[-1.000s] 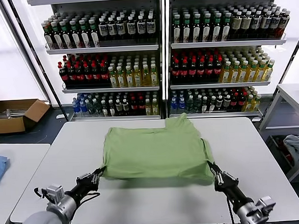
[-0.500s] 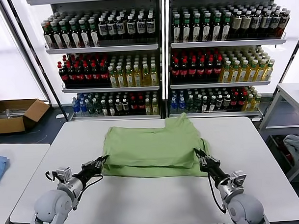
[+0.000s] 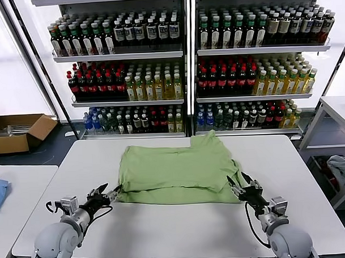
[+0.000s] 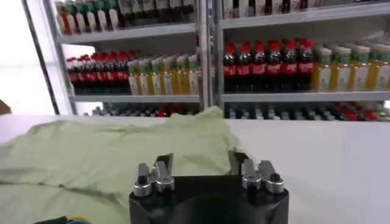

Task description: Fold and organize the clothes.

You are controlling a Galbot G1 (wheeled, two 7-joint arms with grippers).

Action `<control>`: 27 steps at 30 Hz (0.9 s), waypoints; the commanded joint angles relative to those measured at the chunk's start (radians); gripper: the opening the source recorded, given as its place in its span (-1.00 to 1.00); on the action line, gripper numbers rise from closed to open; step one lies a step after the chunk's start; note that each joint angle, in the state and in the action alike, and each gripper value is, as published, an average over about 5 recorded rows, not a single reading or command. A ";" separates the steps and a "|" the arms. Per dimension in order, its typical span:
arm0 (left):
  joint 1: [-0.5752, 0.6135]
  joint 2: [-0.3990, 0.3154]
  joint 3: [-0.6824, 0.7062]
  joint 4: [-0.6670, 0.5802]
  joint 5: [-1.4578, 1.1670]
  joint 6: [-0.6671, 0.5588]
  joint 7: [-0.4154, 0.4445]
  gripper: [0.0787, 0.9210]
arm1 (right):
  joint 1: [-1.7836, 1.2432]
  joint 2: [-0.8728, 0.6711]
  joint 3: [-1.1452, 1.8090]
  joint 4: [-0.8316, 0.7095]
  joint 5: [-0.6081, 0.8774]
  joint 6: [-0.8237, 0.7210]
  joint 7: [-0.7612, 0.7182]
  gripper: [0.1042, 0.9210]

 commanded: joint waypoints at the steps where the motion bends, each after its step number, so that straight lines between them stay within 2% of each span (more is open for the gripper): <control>1: 0.054 -0.029 0.002 -0.034 0.032 0.001 -0.009 0.67 | -0.116 0.005 0.055 0.052 -0.038 -0.022 0.015 0.74; 6: 0.052 -0.041 0.018 -0.019 0.032 0.002 -0.016 0.76 | -0.101 0.024 0.026 0.028 -0.049 -0.026 0.013 0.71; 18: 0.041 -0.047 0.024 0.015 0.018 0.006 -0.019 0.74 | -0.060 0.036 -0.021 -0.018 -0.068 -0.020 0.014 -0.10; 27: 0.048 -0.032 0.018 0.012 0.014 0.006 0.003 0.18 | -0.065 0.030 -0.014 -0.021 -0.067 -0.011 0.011 -0.71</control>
